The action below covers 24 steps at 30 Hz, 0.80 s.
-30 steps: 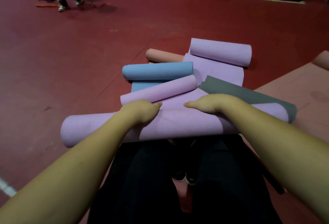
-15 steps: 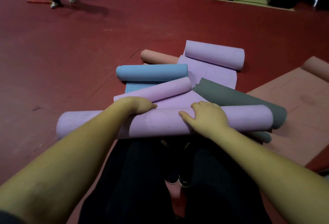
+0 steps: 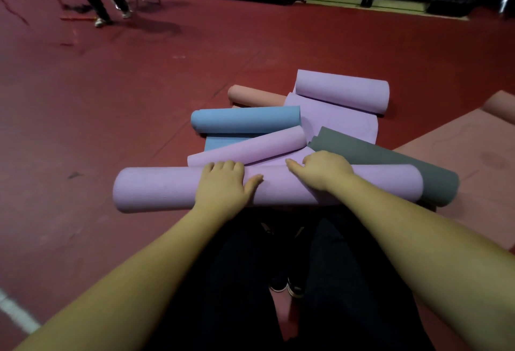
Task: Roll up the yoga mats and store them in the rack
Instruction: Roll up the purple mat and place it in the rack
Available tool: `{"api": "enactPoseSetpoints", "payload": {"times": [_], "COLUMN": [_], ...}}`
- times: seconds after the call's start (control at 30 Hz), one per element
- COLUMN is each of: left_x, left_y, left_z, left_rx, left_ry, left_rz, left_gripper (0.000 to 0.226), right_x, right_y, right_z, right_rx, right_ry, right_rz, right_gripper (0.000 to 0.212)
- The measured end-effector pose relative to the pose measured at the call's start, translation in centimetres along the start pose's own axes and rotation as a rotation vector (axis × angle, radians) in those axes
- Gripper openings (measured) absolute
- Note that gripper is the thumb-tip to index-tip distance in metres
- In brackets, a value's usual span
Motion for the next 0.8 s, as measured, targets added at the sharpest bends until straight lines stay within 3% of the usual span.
{"api": "enactPoseSetpoints", "payload": {"times": [0.17, 0.3, 0.5, 0.6, 0.67, 0.8], "left_x": [0.2, -0.5, -0.8, 0.6, 1.8, 4.5], "left_y": [-2.0, -3.5, -3.6, -3.3, -3.1, -2.8], "left_z": [0.3, 0.0, 0.3, 0.7, 1.0, 1.8], "left_rx": [-0.005, 0.029, -0.098, -0.131, -0.148, -0.189], "left_ry": [-0.016, -0.022, -0.076, -0.106, -0.12, -0.133], "left_rz": [-0.01, -0.037, 0.189, 0.303, 0.373, 0.51], "left_gripper": [0.078, 0.063, 0.065, 0.067, 0.069, 0.072], "right_x": [-0.4, -1.9, -2.3, -1.4, -0.7, -0.4], "right_y": [-1.3, -2.7, -3.5, -3.0, -2.6, -2.4], "right_z": [0.7, 0.7, 1.4, 1.3, 1.2, 0.8], "right_rx": [0.004, 0.04, 0.142, 0.125, 0.115, 0.069], "right_ry": [-0.002, -0.03, -0.093, -0.09, -0.084, -0.147], "right_rz": [0.065, 0.168, 0.415, 0.46, 0.411, 0.129], "right_gripper": [0.072, 0.07, 0.049, 0.056, 0.059, 0.046]}}
Point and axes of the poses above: each hand's wrist, its own x-axis towards the middle knuckle, its own y-axis out of the palm, z = x × y, the point moved 2 cm from there along x, towards the middle knuckle, and after that the axes turned 10 degrees about z, right-handed, at the moved point
